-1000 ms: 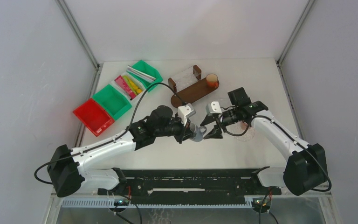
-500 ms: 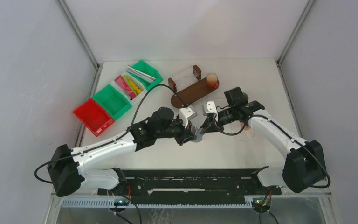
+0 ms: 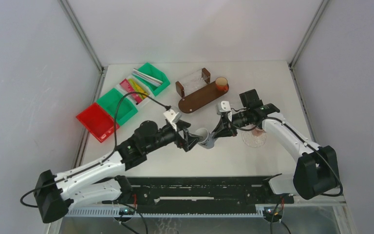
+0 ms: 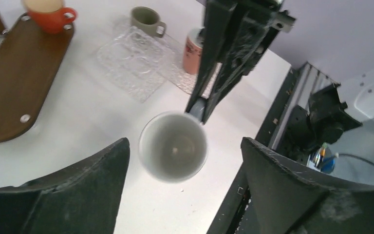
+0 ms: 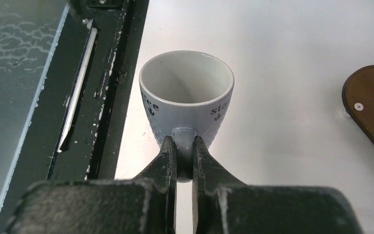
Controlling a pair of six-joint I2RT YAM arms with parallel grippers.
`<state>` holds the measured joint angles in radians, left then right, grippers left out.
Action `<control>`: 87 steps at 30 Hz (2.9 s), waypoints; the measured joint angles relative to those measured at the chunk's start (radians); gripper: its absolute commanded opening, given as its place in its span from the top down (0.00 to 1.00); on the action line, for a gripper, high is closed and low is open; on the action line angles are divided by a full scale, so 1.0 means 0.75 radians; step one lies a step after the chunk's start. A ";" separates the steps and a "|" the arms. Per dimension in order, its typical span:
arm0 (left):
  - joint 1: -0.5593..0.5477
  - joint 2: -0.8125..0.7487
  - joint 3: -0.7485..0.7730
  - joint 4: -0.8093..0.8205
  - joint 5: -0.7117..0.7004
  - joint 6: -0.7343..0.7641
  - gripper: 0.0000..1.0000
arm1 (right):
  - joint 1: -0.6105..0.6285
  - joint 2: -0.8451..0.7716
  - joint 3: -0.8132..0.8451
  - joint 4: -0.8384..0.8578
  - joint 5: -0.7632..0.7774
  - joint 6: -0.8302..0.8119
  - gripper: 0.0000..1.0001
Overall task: Prepare toiletry sets of a toothbrush and toothpaste on the tray
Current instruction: Place the cup on the tray.
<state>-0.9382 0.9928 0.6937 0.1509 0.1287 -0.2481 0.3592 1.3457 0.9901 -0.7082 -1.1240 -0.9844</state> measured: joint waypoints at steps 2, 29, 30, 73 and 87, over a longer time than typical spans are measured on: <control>0.029 -0.094 -0.094 0.044 -0.060 -0.056 0.00 | -0.026 0.000 0.000 0.001 -0.033 0.012 1.00; 0.266 0.332 -0.182 0.421 0.354 -0.753 0.80 | -0.087 0.034 0.001 0.011 -0.168 0.101 1.00; 0.273 0.346 -0.179 0.421 0.356 -0.763 0.89 | -0.086 0.034 0.001 0.011 -0.167 0.101 1.00; 0.084 0.499 0.485 -0.845 -0.103 -0.097 1.00 | 0.346 0.058 0.015 0.013 0.560 -0.028 0.77; 0.085 0.339 0.436 -0.769 -0.195 -0.111 0.48 | 0.409 0.096 0.018 0.006 0.661 -0.022 1.00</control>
<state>-0.8745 1.2472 1.0206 -0.4255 -0.0174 -0.3317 0.6662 1.4174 1.0039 -0.7036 -0.6285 -1.0012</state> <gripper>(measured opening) 0.473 0.217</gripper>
